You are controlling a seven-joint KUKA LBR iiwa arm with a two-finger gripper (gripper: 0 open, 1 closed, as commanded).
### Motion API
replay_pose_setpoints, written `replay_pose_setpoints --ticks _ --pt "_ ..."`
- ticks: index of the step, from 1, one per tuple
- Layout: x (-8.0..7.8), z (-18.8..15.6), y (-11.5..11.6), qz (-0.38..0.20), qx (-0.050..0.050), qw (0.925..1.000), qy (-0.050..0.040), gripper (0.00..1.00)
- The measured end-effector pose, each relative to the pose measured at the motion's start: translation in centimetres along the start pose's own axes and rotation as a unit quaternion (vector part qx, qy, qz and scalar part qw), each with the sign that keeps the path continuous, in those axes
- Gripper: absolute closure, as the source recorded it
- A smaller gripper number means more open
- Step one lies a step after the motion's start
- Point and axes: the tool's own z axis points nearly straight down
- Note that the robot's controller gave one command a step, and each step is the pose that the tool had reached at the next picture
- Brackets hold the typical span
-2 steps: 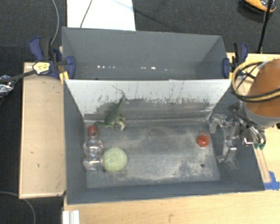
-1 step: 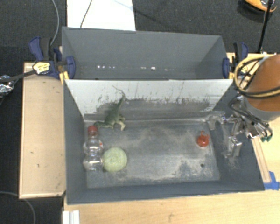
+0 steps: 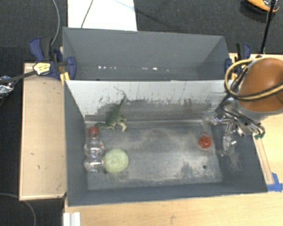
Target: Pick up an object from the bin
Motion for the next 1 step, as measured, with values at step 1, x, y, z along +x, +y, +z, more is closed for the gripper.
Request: replay_pose_setpoints --ticks 1 --pt "-1.05 3.31 -1.51 -0.205 -0.003 0.9787 -0.0017 1.00"
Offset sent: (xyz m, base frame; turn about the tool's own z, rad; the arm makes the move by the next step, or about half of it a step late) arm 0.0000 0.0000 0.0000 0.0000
